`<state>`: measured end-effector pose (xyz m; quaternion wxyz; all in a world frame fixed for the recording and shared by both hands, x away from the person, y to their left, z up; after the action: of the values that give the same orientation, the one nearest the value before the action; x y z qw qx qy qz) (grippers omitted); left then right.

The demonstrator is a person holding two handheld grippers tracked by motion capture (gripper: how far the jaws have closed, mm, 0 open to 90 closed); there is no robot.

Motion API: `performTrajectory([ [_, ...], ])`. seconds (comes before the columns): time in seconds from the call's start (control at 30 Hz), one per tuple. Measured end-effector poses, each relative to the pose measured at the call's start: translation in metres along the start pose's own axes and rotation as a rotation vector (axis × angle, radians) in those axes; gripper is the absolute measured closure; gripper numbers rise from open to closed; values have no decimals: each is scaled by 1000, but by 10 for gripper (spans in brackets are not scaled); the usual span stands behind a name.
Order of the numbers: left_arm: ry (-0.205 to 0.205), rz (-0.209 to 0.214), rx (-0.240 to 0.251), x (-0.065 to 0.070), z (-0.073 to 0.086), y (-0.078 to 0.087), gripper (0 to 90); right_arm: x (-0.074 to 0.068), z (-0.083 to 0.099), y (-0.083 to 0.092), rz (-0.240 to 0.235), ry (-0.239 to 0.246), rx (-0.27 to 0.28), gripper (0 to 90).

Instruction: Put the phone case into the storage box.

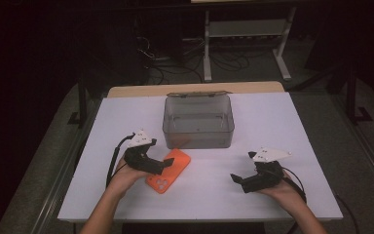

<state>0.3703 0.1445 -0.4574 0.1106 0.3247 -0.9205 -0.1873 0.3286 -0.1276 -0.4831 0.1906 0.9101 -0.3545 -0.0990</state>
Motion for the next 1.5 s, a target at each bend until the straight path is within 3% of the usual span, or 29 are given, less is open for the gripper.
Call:
performTrajectory([
  [0.43,2,-48,-18,-1,4,0,0,-1,0,0,-4,8,-4,0],
  [1.5,22,-68,-127,10,26,0,0,0,0,1,-1,7,-2,0],
])
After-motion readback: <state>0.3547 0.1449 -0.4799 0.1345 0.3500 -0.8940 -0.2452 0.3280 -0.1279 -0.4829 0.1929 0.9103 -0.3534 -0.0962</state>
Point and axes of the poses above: each handheld gripper's, and its own axes: y roughly backward along the jaws, z roughly out of its underside, x roughly to its right, the point moved 9 cm from there along -y, roughly forward along the jaws, and after that the axes turned 9 degrees about x, right-handed, at the moved point
